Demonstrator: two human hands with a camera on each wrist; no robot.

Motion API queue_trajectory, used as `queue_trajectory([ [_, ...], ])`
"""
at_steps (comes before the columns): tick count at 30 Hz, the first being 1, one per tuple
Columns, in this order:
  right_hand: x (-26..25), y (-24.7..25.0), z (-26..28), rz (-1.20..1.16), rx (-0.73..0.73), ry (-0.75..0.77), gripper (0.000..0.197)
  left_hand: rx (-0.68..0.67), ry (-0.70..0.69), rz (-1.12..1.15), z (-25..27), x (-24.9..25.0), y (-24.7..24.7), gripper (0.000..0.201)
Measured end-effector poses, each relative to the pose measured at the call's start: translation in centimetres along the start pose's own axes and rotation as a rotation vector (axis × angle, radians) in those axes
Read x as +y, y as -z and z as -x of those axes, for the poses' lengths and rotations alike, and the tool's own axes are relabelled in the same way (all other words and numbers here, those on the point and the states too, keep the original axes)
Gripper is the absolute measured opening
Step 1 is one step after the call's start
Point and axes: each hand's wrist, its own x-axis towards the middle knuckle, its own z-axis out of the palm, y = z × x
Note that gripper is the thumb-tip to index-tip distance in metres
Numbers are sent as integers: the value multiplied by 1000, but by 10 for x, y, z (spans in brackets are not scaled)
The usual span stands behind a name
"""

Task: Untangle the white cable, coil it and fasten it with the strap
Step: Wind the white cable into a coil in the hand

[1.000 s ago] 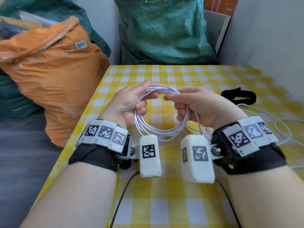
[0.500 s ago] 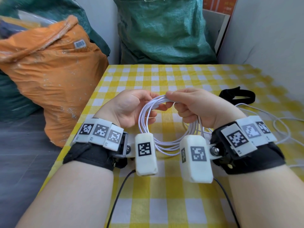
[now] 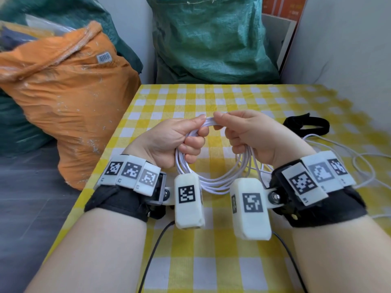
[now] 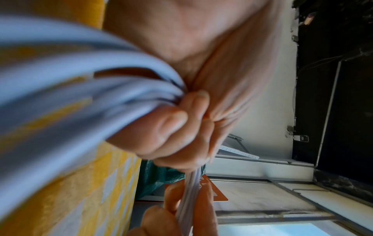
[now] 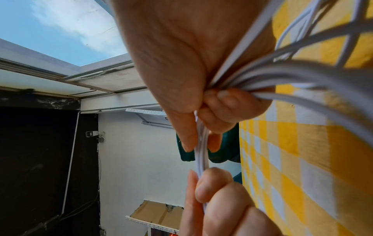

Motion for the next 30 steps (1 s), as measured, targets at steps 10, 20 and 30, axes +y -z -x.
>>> queue_trajectory([
  [10,4,-2,-5,-258,80,-2,28,70,-199,415,-6,1,5,39],
  [20,2,-2,-3,-316,167,1,25,53,-263,372,-14,-6,14,48],
  [30,0,2,1,-156,72,-28,9,-304,-236,870,-5,-2,24,44],
])
